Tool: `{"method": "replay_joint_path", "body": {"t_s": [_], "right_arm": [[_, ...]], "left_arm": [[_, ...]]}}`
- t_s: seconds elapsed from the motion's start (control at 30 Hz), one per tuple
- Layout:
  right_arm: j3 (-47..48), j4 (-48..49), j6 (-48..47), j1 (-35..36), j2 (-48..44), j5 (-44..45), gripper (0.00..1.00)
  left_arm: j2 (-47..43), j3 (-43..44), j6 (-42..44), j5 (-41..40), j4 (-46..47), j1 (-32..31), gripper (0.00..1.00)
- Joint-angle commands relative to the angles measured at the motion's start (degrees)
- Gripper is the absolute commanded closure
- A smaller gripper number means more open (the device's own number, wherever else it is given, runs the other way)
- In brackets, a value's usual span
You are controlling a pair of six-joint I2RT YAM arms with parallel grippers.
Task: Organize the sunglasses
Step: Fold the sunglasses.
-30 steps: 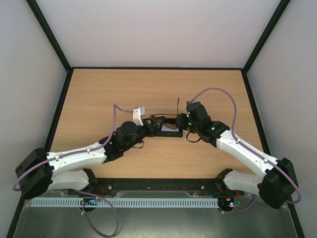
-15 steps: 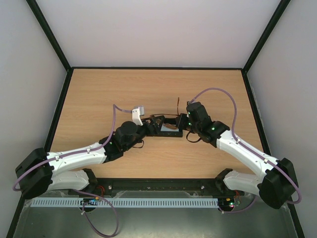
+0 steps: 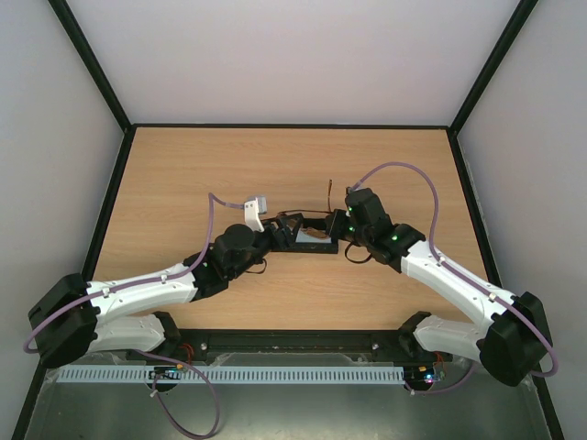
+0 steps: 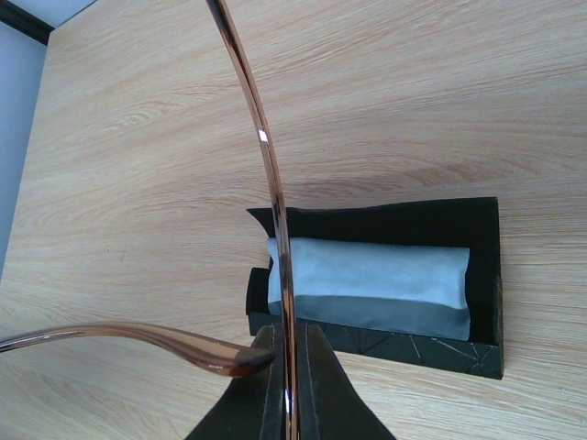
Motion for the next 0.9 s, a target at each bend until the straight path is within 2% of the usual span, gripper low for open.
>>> {"method": "replay_joint_path", "body": {"t_s": [0.0,0.33,0.6,0.87], "right_arm": [[-0.4,1.5,0.7,-0.2,0.2,-0.1,0.99],[-0.9,2.3,0.7,-0.2,0.7,-1.5,0.99],[-2.1,2.2,0.6,-0.2,-0.5,-1.7,0.97],[-2.8,1.0,0.1,-0.2,-2.2,-2.1,0.82]], "left_arm": [[0.1,0.7,-0.3,-0.3,1.8,-0.4,0.39],[0.6,1.0,-1.1,-1.1,1.4,-0.4,0.50],[0.7,1.1,-1.2,-1.5,1.1,-0.4,0.52],[0.8,1.7,-0.9,-1.6,-0.3,0.2,0.55]]}}
